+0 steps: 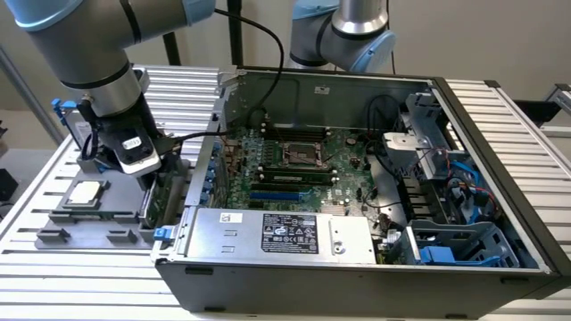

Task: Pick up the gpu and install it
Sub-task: 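Pick up the gpu and move the gpu toward the slot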

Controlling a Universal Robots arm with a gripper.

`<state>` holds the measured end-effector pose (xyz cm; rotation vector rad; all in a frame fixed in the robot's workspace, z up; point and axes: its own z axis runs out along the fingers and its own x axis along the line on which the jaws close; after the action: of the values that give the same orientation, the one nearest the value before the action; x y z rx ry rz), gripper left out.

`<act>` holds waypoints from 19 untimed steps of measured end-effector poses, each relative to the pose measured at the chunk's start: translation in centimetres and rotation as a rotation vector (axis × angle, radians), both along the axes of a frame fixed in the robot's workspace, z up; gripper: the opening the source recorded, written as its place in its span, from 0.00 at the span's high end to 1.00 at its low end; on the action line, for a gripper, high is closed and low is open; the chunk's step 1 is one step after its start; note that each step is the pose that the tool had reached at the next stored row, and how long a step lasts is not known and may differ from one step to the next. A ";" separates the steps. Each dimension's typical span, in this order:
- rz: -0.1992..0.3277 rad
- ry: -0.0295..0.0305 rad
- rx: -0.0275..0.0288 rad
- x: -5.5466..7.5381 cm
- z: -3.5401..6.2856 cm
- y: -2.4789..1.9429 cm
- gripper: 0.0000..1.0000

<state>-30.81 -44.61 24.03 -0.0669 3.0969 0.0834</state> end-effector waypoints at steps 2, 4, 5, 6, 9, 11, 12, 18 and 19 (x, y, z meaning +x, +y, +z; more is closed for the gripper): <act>0.000 0.0003 -0.0001 0.0 0.59 0.00 1.00; 0.000 0.0005 -0.0001 0.0 1.52 0.00 1.00; 0.000 0.0006 -0.0001 0.0 1.97 0.01 1.00; 0.000 0.0007 -0.0001 0.0 2.43 0.00 1.00; 0.000 0.0008 -0.0002 0.0 3.80 0.01 1.00; 0.000 0.0007 -0.0002 0.0 4.70 0.00 1.00; 0.000 0.0007 -0.0001 0.0 5.19 0.00 1.00; -0.002 0.0010 0.0000 0.1 7.88 -0.11 1.00; -0.002 0.0014 -0.0002 0.2 8.34 -0.14 1.00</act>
<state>-30.66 -44.76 32.37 -0.0633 3.0983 0.0831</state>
